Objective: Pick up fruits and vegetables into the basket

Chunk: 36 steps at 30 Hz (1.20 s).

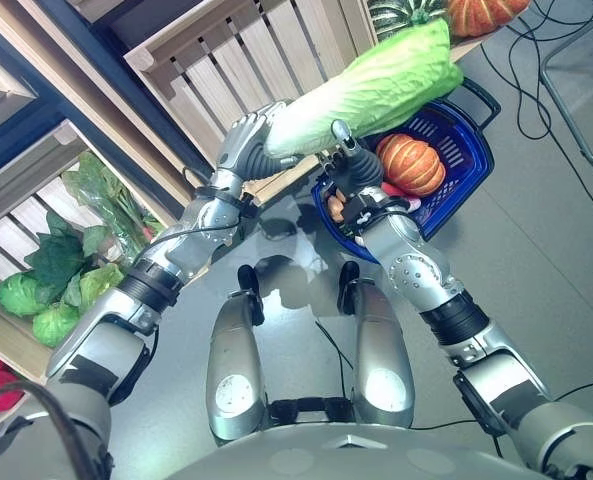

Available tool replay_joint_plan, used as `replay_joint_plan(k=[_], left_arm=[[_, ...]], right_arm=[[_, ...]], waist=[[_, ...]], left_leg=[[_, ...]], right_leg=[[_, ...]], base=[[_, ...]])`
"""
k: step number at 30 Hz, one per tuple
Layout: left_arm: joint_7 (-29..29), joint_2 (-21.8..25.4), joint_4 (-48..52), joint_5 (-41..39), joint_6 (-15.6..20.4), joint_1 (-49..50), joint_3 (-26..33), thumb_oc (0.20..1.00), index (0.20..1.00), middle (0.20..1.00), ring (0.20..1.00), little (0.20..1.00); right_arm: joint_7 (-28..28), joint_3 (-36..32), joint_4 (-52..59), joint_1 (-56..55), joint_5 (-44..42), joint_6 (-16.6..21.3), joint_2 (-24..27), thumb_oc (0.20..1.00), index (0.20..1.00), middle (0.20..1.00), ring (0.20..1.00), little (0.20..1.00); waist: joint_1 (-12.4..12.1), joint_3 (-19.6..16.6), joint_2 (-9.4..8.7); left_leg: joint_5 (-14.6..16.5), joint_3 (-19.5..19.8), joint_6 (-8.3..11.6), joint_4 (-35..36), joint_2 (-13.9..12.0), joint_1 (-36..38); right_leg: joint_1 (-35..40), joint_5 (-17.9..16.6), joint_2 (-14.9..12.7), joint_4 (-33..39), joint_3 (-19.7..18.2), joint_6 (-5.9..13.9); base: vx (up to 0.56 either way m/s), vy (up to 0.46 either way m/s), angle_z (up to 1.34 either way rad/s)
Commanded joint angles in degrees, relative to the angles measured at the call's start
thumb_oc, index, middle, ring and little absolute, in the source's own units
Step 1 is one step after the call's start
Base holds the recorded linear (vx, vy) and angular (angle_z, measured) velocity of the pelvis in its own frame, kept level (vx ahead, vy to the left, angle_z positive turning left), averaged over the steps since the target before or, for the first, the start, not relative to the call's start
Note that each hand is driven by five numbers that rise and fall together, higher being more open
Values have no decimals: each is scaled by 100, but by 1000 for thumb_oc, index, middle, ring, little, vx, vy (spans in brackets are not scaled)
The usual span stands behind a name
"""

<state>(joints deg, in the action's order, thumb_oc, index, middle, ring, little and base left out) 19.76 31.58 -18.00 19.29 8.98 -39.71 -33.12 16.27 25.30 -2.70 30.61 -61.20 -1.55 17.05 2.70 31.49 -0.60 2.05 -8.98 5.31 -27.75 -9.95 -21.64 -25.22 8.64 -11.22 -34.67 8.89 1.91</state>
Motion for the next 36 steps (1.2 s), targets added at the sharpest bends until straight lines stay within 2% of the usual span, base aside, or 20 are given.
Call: replay_joint_plan(k=[1, 6, 9, 11, 12, 13, 14, 17, 18, 19, 20, 21, 22, 24, 25, 26, 29, 34, 35, 36], left_arm=[[-418, 175, 844, 278, -75, -607, -378, 200, 200, 200, 200, 200], [-969, 228, 861, 706, -308, -709, -682, 200, 200, 200, 200, 200], [-1393, 409, 991, 1212, -596, -814, -862, 200, 200, 200, 200, 200], [-1425, 416, 1003, 1235, -614, -815, -865, 200, 200, 200, 200, 200], [-1629, 485, 1059, 1363, -705, -829, -932, 200, 200, 200, 200, 200], [-1729, 524, 1108, 1358, -772, -825, -979, 200, 200, 200, 200, 200], [-2024, 550, 1185, 1409, -928, -780, -1045, 200, 200, 200, 200, 200], [-2308, 516, 1282, 1044, -1149, -690, -1058, 200, 200, 200, 200, 200], [-2340, 453, 1310, 864, -1292, -628, -1053, 495, 495, 495, 495, 495], [-2292, 400, 1305, 807, -1417, -588, -1054, 900, 900, 900, 900, 900], [-2204, 368, 1268, 752, -1546, -566, -1055, 1000, 1000, 1000, 1000, 1000], [-2166, 359, 1246, 701, -1597, -561, -1054, 1000, 1000, 1000, 1000, 1000], [-1818, 366, 1064, 375, -1719, -558, -1026, 1000, 1000, 1000, 1000, 1000], [-1558, 371, 906, 258, -1803, -550, -983, 1000, 1000, 1000, 1000, 1000], [-1093, 424, 639, 198, -1820, -546, -920, 1000, 1000, 1000, 1000, 1000], [-882, 458, 464, 74, -1859, -548, -853, 1000, 1000, 1000, 1000, 1000], [-395, 479, -64, -389, -1856, -506, -596, 1000, 1000, 1000, 1000, 1000], [134, 459, -685, -444, -1692, -510, -217, 1000, 1000, 1000, 1000, 1000], [189, 456, -805, -473, -1701, -509, -133, 1000, 1000, 1000, 1000, 1000], [233, 435, -880, -469, -1692, -514, -114, 1000, 1000, 1000, 1000, 1000]], right_arm=[[-354, 39, 327, 597, -84, 120, -188, 1000, 1000, 1000, 1000, 1000], [-611, 129, 436, 763, 118, -30, -24, 1000, 1000, 1000, 1000, 1000], [-471, 143, 517, 878, 357, -40, 153, 1000, 1000, 1000, 1000, 1000], [-454, 139, 526, 884, 365, -41, 164, 1000, 1000, 1000, 1000, 1000], [-266, 110, 561, 930, 489, -2, 227, 752, 752, 752, 752, 752], [-106, 86, 561, 963, 597, 156, 269, 200, 200, 200, 200, 200], [120, 31, 507, 997, 687, 509, 322, 200, 200, 200, 200, 200], [357, -118, 435, 1042, 1039, 961, 318, 200, 200, 200, 200, 200], [526, -207, 452, 1057, 1332, 1151, 323, 200, 200, 200, 200, 200], [636, -255, 459, 1058, 1528, 1279, 308, 200, 200, 200, 200, 200], [780, -301, 465, 1058, 1797, 1419, 307, 200, 200, 200, 200, 200], [848, -324, 468, 1060, 1921, 1477, 312, 200, 200, 200, 200, 200], [1148, -458, 537, 1070, 2374, 1607, 382, 200, 200, 200, 200, 200], [1407, -565, 589, 1049, 2746, 1657, 450, 200, 200, 200, 200, 200], [1678, -775, 647, 980, 3187, 1676, 624, 200, 200, 200, 200, 200], [1787, -902, 663, 928, 3285, 1679, 736, 200, 200, 200, 200, 200], [2007, -1286, 696, 703, 3405, 1661, 1090, 200, 200, 200, 200, 200], [2053, -1857, 524, 305, 3090, 1761, 1492, 200, 200, 200, 200, 200], [2086, -1990, 432, 200, 3034, 1789, 1582, 200, 200, 200, 200, 200], [2071, -2040, 406, 160, 3000, 1805, 1633, 200, 200, 200, 200, 200]], waist=[[-17, -171, -158], [9, -170, -138], [12, -170, -114], [12, -170, -113], [16, -170, -102], [19, -170, -91], [30, -170, -60], [57, -170, -10], [75, -170, 22], [91, -170, 44], [108, -170, 61], [116, -170, 68], [169, -170, 95], [206, -170, 110], [283, -170, 126], [330, -170, 133], [475, -170, 182], [722, -170, 323], [797, -170, 392], [834, -170, 421]], left_leg=[[576, -391, -345, -132, 194, 220], [588, -392, -338, -129, 196, 190], [609, -397, -335, -140, 199, 162], [610, -396, -335, -140, 198, 160], [608, -392, -326, -132, 200, 147], [606, -394, -322, -121, 201, 144], [600, -408, -316, -97, 194, 140], [609, -417, -306, -75, 193, 115], [613, -422, -303, -68, 190, 86], [613, -425, -301, -62, 191, 63], [618, -424, -303, -63, 194, 33], [620, -423, -304, -64, 196, 21], [632, -441, -311, -72, 187, -52], [639, -464, -318, -94, 173, -112], [638, -496, -319, -115, 158, -190], [632, -520, -317, -124, 144, -226], [603, -584, -306, -168, 122, -345], [542, -733, -254, -239, 71, -527], [664, -710, -175, -292, 74, -494], [653, -735, -164, -296, 70, -518]], right_leg=[[301, -212, -2, 520, 167, 146], [266, -209, -13, 533, 166, 177], [248, -202, -40, 547, 181, 200], [246, -202, -42, 548, 182, 202], [232, -208, -51, 559, 189, 215], [229, -211, -54, 570, 195, 219], [229, -210, -61, 595, 206, 226], [199, -194, -65, 603, 205, 234], [156, -188, -74, 589, 197, 239], [122, -181, -70, 580, 176, 242], [81, -172, -64, 565, 153, 243], [64, -168, -61, 559, 146, 243], [-49, -150, -44, 517, 100, 249], [-138, -136, -27, 474, 68, 249], [-255, -125, -5, 424, 17, 249], [-313, -121, 5, 401, -13, 249], [-509, -102, 25, 302, -105, 233], [-871, -47, 34, 103, -252, 187], [-906, 125, 44, -18, -349, 219], [-963, 137, 45, -48, -378, 211]], base=[[0, 0, 0], [0, 0, 0], [0, 0, 0], [0, 0, 0], [0, 0, 0], [-44, 21, 1], [-32, 20, 0], [-23, 16, 0], [-39, 28, -2], [-43, 35, -4], [-35, 25, -5], [-63, 29, -6], [-64, 25, -8], [-57, 27, -11], [-43, 40, -11], [-38, 43, -12], [-14, 55, -18], [15, 89, -15], [87, 151, -17], [95, 134, -18]])
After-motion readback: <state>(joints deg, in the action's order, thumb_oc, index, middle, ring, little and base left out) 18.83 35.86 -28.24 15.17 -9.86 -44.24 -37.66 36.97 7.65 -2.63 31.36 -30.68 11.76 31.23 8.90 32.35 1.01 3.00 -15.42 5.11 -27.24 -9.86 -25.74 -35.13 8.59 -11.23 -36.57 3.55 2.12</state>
